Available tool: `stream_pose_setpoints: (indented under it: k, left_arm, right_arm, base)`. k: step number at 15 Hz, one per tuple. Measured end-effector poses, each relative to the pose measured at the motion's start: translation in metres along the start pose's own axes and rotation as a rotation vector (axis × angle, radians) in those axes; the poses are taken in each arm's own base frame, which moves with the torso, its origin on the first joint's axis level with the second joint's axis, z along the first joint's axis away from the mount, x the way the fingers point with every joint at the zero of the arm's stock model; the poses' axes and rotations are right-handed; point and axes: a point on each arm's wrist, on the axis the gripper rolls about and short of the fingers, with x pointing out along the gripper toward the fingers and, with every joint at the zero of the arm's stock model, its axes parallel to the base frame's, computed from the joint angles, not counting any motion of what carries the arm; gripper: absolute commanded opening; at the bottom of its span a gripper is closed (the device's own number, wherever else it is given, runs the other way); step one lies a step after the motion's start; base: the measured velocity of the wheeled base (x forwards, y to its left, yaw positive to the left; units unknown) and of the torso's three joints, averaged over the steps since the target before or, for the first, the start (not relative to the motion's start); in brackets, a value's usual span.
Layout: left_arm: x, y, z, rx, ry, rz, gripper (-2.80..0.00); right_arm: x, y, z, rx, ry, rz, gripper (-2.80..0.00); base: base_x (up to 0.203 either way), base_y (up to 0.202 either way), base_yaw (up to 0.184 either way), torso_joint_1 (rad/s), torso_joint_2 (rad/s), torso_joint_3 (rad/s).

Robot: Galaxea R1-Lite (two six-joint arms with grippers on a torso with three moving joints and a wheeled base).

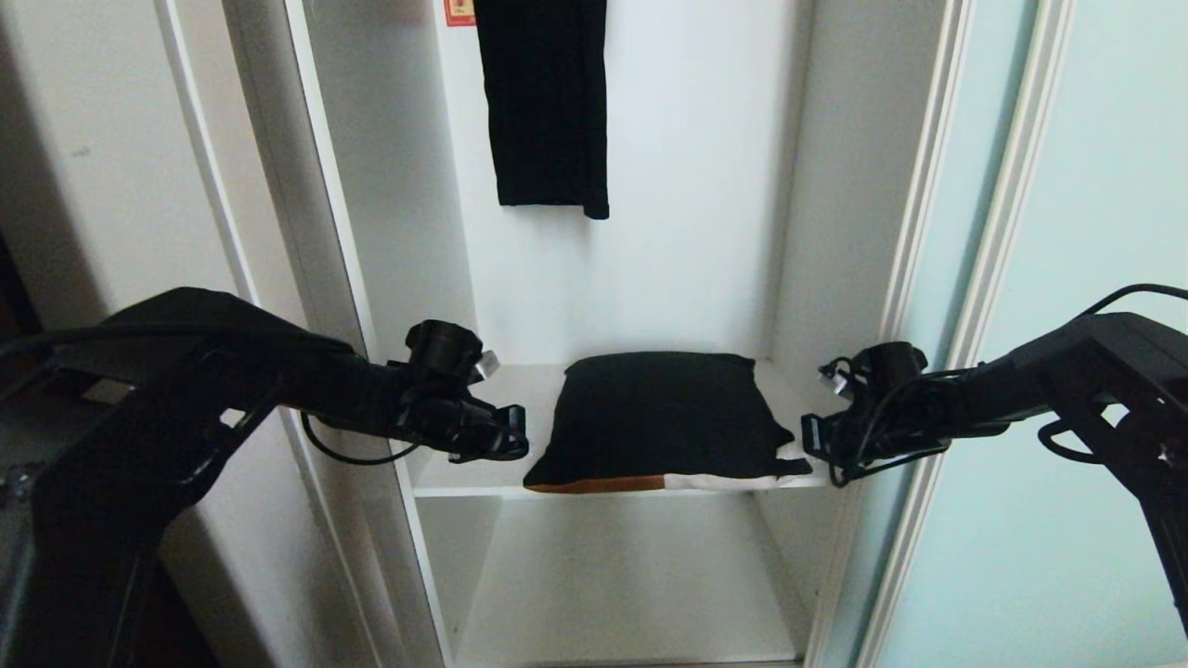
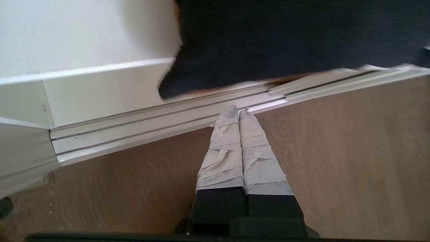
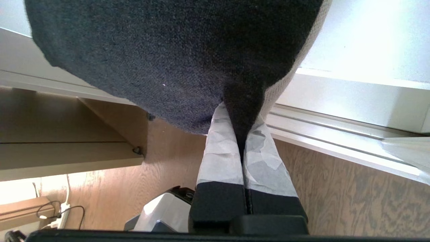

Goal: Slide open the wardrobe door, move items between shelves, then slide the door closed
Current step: Place the pillow on the lower shelf

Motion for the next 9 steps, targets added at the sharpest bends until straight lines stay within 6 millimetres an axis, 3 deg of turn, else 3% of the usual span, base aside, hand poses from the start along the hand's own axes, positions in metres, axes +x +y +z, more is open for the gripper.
stream_pose_setpoints:
  k: [8,9]
  left_arm:
    - [0.049,0.021,0.002,0.061,0.093,0.051,-2.80]
    - [0.050,0.022,0.001,0.060,0.110,0.058,0.00]
  right_arm:
    - [-0.003,-0.005,0.003,0.001,-0.025,0.014,-2.80]
    - [-0.003,-0.006,0.003,0.004,-0.024,0.015,-2.80]
  base:
    - [0.000,0.000,0.000,0.000,0.00,0.000]
    - [0.000,0.000,0.000,0.000,0.00,0.000]
